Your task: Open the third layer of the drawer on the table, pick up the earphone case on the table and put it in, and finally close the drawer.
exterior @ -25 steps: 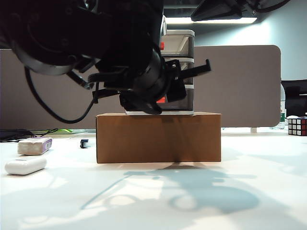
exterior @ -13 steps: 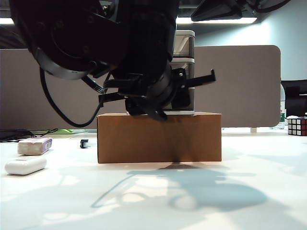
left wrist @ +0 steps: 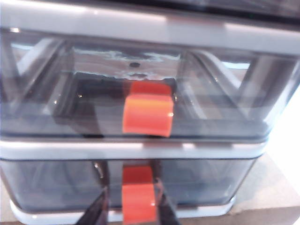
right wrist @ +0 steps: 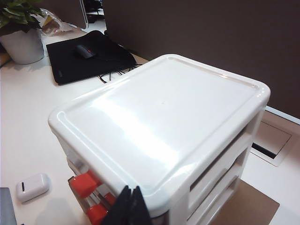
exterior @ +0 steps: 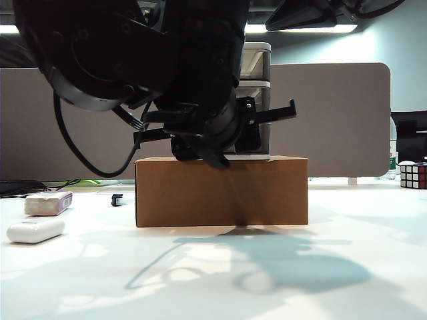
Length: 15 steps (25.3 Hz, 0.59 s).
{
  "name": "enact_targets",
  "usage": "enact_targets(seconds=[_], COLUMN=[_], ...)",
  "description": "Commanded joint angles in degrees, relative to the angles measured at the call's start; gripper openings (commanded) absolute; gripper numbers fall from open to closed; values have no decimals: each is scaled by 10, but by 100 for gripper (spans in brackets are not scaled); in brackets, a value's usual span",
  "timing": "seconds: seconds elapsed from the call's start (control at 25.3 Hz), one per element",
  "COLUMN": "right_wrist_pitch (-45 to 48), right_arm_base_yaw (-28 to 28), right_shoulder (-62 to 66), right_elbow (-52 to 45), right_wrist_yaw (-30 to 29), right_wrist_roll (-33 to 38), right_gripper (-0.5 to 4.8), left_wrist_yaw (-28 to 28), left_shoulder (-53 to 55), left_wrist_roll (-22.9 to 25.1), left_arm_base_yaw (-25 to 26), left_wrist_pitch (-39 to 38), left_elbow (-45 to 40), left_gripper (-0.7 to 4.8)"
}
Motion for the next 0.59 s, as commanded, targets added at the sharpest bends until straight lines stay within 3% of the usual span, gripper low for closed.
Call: enact_targets(seconds=[0.04, 0.2, 0.4, 0.59], right_wrist_pitch=[5, 14, 49, 28], right_arm_base_yaw=[2, 4, 15, 23], right_shoulder=[-1, 2, 18, 42], right_elbow=[4, 4, 5, 14], right_wrist_yaw=[-2, -1, 1, 0], right_wrist_roll=[-2, -2, -2, -2], right_gripper=[-6, -6, -6, -6], left_wrist_yaw=[-4, -4, -5, -7], left_shoulder=[-2, -2, -2, -2], left_wrist_roll=[0, 0, 0, 2], left_arm_base_yaw=[1, 0, -2, -14], left_wrist_pitch=[1, 1, 1, -2], left_elbow=[3, 3, 3, 3], left_gripper=[88, -6, -6, -6])
